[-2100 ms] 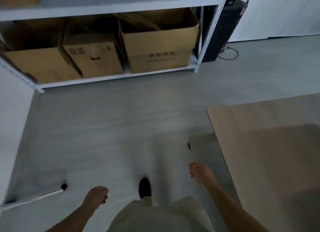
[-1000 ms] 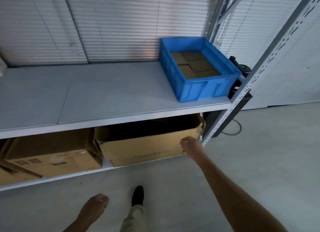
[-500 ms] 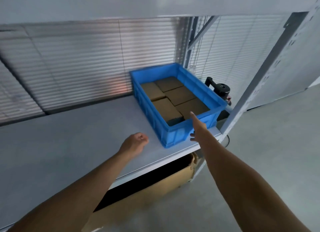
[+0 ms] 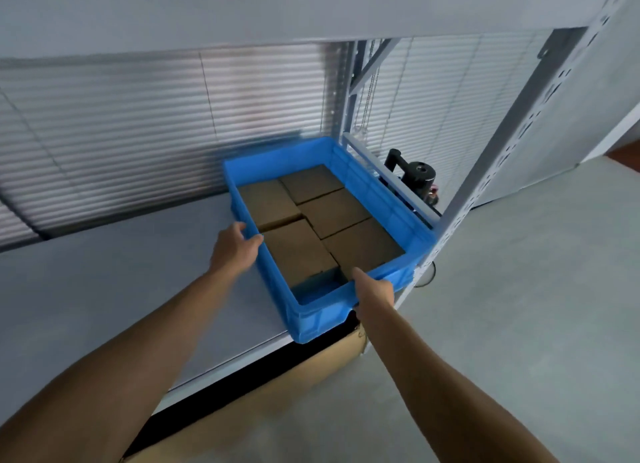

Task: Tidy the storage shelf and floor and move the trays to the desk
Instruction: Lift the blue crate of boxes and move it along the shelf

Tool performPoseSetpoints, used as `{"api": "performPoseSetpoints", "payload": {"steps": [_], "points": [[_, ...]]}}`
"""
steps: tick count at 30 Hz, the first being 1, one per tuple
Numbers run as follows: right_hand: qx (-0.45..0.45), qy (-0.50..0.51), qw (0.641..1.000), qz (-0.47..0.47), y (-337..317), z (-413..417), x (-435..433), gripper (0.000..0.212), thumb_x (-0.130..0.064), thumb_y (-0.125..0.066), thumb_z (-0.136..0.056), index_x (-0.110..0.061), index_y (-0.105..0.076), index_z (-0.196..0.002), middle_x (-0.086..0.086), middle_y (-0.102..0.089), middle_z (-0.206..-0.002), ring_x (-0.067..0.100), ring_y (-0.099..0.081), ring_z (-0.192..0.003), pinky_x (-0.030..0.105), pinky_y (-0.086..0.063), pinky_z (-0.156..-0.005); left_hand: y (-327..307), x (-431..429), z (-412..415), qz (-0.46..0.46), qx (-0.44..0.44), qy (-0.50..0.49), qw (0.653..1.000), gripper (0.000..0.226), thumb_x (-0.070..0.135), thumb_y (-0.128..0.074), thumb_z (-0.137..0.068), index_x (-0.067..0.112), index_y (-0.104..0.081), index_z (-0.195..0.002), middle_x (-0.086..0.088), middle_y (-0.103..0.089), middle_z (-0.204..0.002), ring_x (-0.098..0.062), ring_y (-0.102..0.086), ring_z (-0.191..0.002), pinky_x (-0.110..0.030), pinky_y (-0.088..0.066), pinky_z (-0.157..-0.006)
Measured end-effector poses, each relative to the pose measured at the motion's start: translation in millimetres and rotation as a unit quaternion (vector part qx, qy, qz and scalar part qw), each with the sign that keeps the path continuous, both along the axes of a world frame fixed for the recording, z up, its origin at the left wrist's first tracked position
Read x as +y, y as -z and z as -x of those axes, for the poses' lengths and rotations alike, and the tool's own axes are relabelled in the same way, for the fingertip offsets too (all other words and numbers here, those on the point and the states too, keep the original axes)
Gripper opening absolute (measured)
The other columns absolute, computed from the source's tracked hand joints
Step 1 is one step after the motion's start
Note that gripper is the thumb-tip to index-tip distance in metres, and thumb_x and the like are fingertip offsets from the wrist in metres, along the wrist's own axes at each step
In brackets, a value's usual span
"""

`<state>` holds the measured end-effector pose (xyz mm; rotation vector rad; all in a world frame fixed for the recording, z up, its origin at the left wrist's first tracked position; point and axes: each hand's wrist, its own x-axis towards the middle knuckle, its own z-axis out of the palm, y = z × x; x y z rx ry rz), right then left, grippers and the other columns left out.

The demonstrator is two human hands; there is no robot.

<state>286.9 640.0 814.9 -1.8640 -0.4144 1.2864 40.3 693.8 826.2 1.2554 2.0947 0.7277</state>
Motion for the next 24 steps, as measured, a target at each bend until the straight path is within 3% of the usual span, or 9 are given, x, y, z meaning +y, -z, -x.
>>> {"api": "performPoseSetpoints", "payload": {"steps": [3,8,13,15,18,24], "points": [[-0.005,0.007,1.000,0.002,12,-23,-29,0.030,-0.021,-0.074,-0.068,-0.010,-0.058,-0.090,0.010,-0.064,-0.090,0.028,-0.065,-0.080,0.050,-0.061,-0.080,-1,11,0,-0.027,0.066,-0.025,0.997,0.068,0.045,-0.062,-0.083,0.009,-0.045,-0.138,-0.020,-0.048,-0.137,-0.038,-0.048,-0.125,-0.047,-0.043,-0.102],[-0.027,0.017,0.999,-0.001,17,-72,-73,0.031,-0.016,-0.070,-0.055,-0.008,-0.067,-0.084,0.018,-0.074,-0.095,0.035,-0.071,-0.086,0.046,-0.059,-0.072,-1,24,3,-0.020,0.187,-0.014,0.982,0.077,0.045,-0.064,-0.082,0.014,-0.032,-0.145,-0.014,-0.020,-0.157,-0.034,-0.020,-0.143,-0.050,-0.024,-0.113],[-0.082,0.015,0.996,0.005,6,-116,-107,0.020,-0.002,-0.064,-0.068,-0.006,-0.068,-0.087,0.019,-0.074,-0.098,0.039,-0.071,-0.091,0.058,-0.058,-0.085,-1,43,9,0.037,0.257,0.037,0.965,0.074,0.042,-0.066,-0.078,0.014,-0.039,-0.140,-0.014,-0.038,-0.148,-0.034,-0.033,-0.138,-0.054,-0.022,-0.112],[-0.095,0.015,0.995,0.014,0,-126,-119,0.018,0.001,-0.062,-0.071,-0.004,-0.068,-0.087,0.020,-0.073,-0.100,0.039,-0.070,-0.092,0.056,-0.058,-0.086,-1,50,9,0.064,0.248,0.069,0.964,0.068,0.039,-0.065,-0.080,0.012,-0.041,-0.138,-0.016,-0.049,-0.140,-0.035,-0.045,-0.130,-0.050,-0.028,-0.109],[-0.097,0.025,0.995,0.024,-4,-129,-140,0.017,0.005,-0.059,-0.074,-0.002,-0.067,-0.088,0.019,-0.072,-0.093,0.036,-0.069,-0.086,0.055,-0.058,-0.087,1,58,11,0.080,0.192,0.150,0.966,0.058,0.035,-0.064,-0.081,0.008,-0.051,-0.131,-0.021,-0.058,-0.129,-0.038,-0.059,-0.114,-0.040,-0.046,-0.088],[-0.091,0.091,0.991,0.022,0,-112,-189,0.024,-0.004,-0.061,-0.065,0.000,-0.065,-0.088,0.018,-0.067,-0.084,0.036,-0.066,-0.078,0.058,-0.057,-0.081,-5,45,6,0.063,0.132,0.201,0.969,0.037,0.033,-0.068,-0.073,0.010,-0.065,-0.102,-0.019,-0.068,-0.092,-0.034,-0.066,-0.078,-0.034,-0.051,-0.067]]}}
